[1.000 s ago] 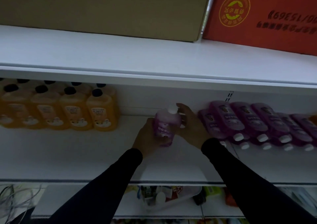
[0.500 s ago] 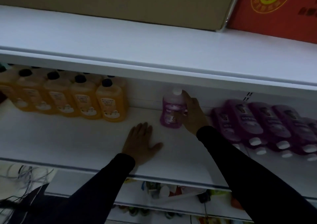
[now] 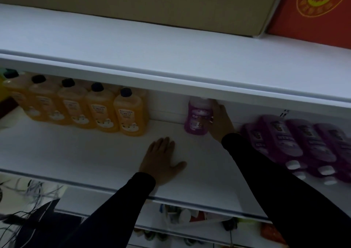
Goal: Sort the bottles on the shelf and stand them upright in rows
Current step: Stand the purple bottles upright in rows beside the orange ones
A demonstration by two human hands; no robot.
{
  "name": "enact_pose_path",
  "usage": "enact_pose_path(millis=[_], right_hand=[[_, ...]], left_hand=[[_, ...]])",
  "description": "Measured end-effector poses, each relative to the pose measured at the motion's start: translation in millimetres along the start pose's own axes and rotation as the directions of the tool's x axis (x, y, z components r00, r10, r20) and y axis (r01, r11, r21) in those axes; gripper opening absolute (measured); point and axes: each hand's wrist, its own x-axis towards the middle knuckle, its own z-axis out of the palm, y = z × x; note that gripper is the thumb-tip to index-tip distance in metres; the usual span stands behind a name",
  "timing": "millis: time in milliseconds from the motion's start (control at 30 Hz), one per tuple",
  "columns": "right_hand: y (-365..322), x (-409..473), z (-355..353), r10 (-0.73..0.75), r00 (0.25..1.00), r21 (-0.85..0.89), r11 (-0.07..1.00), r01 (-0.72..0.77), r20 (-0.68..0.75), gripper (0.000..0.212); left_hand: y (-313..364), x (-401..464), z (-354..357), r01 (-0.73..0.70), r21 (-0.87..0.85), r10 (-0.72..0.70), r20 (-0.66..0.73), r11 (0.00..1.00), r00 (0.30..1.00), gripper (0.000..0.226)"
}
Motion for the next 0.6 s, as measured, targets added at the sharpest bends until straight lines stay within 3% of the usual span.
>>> enact_pose_path(millis=[267, 500, 600], right_hand=[[11, -29, -14, 0.116, 0.993, 0.019, 0.993, -0.116, 0.015, 0.094], [33, -76, -53, 0.104, 0.992, -0.288, 0.95, -0.121, -0.075, 0.067], [35, -89, -76, -0.14, 0.949, -0.533, 0.846, -0.033, -0.281, 0.033]], left_hand=[[0, 2, 2, 0.0, 0.017, 0.0, 0.011, 1.0, 1.0, 0.092], [19, 14, -18, -0.114, 0.015, 0.114, -0.07, 0.993, 0.991, 0.084], [42, 21, -30, -0.171, 0.007, 0.171, -0.108, 0.985, 0.979, 0.083]])
